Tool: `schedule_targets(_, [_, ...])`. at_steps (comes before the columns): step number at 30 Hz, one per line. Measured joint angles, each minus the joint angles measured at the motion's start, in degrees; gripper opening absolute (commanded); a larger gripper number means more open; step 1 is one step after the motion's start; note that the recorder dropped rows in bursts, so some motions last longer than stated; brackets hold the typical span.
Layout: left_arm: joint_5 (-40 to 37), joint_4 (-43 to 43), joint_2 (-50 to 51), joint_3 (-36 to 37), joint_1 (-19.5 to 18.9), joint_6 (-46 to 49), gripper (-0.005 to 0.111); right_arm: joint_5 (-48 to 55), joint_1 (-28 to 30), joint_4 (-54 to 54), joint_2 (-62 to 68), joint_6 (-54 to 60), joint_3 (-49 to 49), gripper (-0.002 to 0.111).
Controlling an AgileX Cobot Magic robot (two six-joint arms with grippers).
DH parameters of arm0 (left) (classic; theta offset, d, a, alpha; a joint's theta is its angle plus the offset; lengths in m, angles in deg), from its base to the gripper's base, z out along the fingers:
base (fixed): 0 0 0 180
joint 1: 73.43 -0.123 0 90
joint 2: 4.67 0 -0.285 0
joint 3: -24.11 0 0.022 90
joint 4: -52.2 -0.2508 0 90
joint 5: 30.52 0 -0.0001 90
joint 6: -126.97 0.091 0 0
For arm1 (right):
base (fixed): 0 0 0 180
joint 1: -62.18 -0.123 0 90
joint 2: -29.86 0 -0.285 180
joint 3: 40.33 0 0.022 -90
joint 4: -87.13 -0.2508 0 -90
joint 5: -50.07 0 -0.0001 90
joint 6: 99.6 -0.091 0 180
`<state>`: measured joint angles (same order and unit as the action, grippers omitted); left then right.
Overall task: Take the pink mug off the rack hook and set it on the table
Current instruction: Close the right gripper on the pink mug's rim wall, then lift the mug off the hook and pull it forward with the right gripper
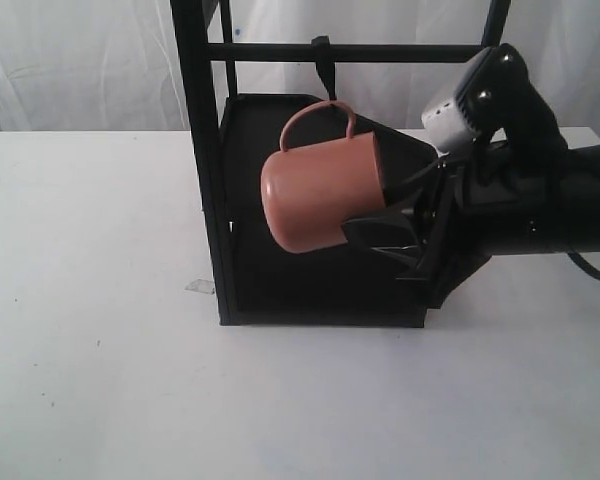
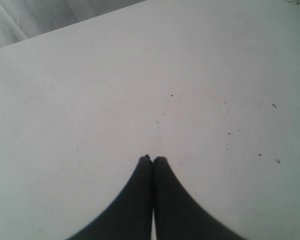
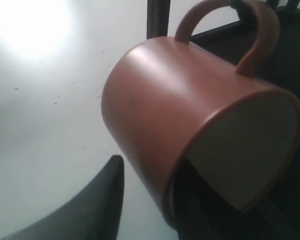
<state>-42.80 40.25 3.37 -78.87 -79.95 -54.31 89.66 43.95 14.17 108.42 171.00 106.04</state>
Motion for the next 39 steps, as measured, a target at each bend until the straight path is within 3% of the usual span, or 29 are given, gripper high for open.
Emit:
schedule_targets(5, [0.0,0.0,0.0,0.0,0.0,0.0,0.0,0.8,0.0,-1.3,0.0,0.2,0.0,0.0])
schedule_targets(39, [0.0,0.0,0.0,0.0,0.0,0.0,0.0,4.4,0.0,-4.5,-4.5,3.8,0.1,0.0])
